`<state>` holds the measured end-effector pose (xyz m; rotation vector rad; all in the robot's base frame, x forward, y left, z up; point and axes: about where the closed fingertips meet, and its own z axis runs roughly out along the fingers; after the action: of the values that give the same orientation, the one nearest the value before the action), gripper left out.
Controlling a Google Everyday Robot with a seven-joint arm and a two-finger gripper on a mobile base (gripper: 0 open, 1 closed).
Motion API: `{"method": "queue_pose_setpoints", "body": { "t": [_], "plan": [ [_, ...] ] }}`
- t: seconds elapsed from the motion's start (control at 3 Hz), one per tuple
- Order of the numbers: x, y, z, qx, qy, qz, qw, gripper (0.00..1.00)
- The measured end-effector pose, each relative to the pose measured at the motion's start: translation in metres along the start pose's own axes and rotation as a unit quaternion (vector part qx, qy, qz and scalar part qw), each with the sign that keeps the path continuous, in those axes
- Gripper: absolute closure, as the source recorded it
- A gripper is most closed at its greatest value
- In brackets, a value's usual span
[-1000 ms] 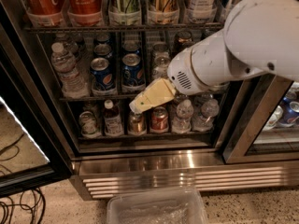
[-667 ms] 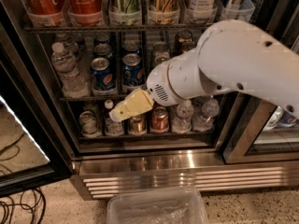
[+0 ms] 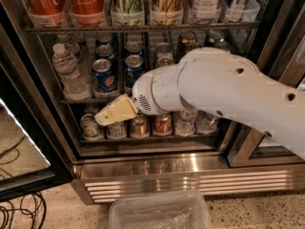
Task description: Pick pepsi can from middle shelf of fridge
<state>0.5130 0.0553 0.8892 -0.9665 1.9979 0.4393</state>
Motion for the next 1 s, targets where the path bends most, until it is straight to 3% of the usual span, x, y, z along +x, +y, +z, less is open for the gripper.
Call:
{"method": "queue_pose_setpoints", "body": {
  "t": [0.67, 1.0],
  "plan": [
    [0.006, 0.001, 0.01, 0.004, -0.007, 0.008, 0.9999, 0.0],
    [0.021, 0.001, 0.029, 0.017, -0.027, 0.026, 0.9992, 0.0]
  ]
}}
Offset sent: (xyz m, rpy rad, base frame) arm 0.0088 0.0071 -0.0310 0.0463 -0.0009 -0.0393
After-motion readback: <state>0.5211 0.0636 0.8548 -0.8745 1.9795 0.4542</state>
